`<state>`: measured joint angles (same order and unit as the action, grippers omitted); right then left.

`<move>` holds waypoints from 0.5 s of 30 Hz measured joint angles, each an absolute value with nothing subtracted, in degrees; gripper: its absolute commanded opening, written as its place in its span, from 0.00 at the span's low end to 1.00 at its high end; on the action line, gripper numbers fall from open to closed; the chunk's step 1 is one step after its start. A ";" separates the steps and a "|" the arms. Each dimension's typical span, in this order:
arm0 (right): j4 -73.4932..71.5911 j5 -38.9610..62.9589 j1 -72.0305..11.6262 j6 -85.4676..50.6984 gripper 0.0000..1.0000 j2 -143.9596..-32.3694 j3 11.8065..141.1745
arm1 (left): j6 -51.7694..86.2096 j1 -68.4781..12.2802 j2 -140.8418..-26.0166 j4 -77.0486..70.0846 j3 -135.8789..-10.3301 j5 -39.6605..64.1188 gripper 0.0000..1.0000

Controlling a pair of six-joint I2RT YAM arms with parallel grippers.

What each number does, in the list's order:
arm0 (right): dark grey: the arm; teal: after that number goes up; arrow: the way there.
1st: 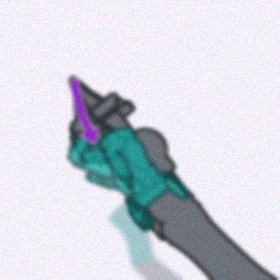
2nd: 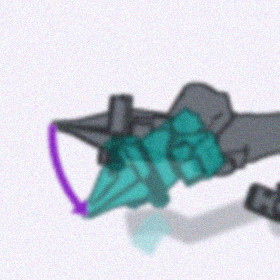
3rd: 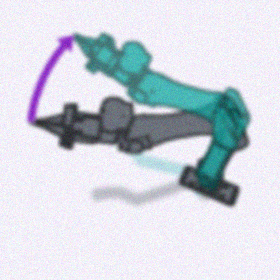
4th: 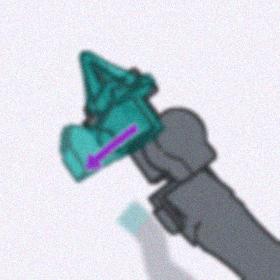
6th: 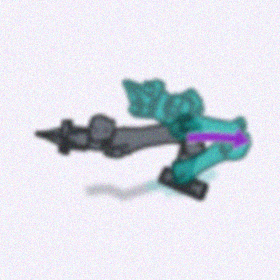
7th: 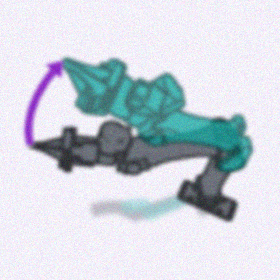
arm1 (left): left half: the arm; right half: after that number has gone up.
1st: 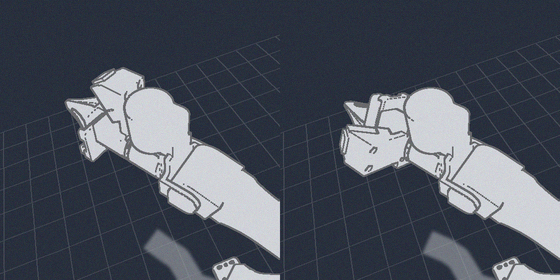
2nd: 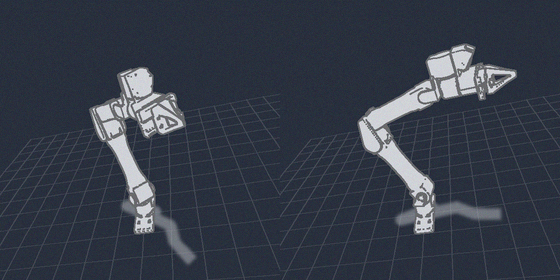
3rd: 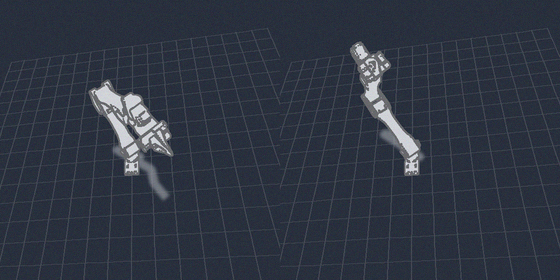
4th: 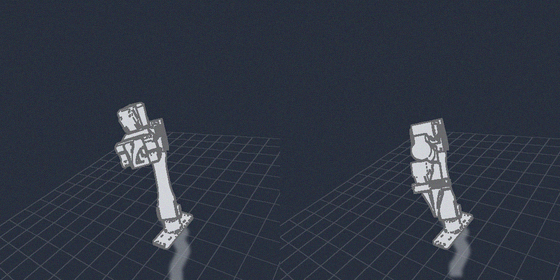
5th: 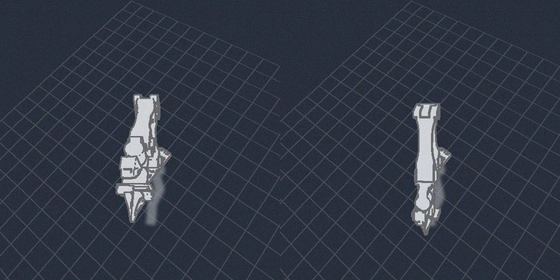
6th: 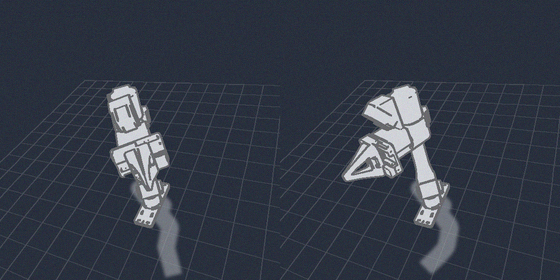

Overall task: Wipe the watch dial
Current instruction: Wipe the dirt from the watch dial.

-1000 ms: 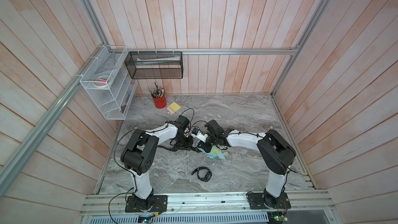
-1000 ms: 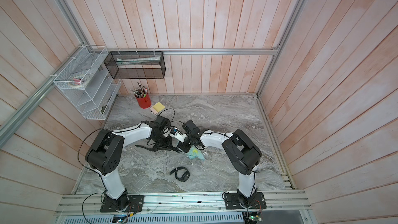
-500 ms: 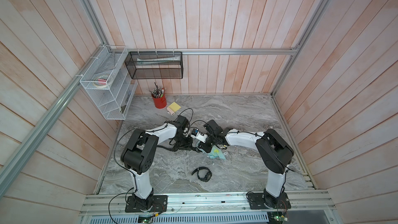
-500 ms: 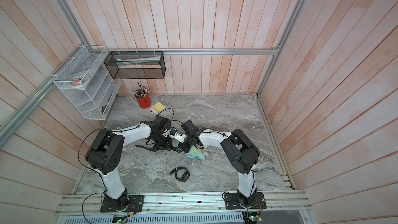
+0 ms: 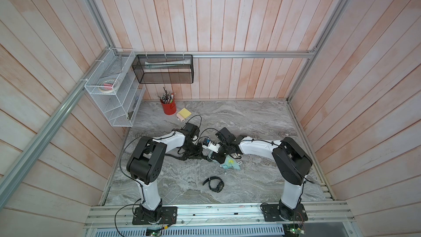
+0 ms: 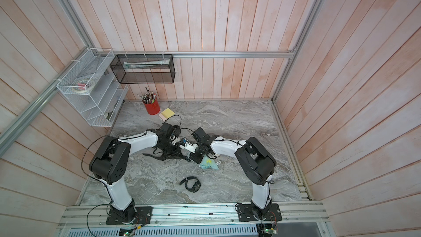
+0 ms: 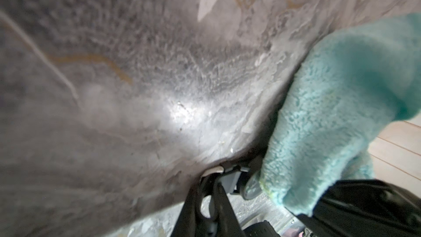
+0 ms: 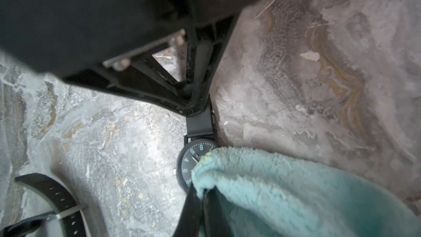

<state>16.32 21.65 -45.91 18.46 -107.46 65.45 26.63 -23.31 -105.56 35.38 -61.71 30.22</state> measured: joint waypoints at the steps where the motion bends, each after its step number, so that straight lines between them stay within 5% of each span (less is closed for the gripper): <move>1: 16.43 21.63 -45.95 18.46 0.00 -107.46 65.45 | 27.09 -23.22 -105.36 34.81 -61.28 30.52 0.17; 15: 15.97 11.33 -45.91 12.32 0.00 -107.48 65.93 | 28.75 -22.94 -104.07 31.64 -58.92 31.51 0.15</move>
<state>15.97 11.33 -45.91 12.32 -107.48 65.93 28.75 -22.94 -104.07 31.64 -58.92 31.51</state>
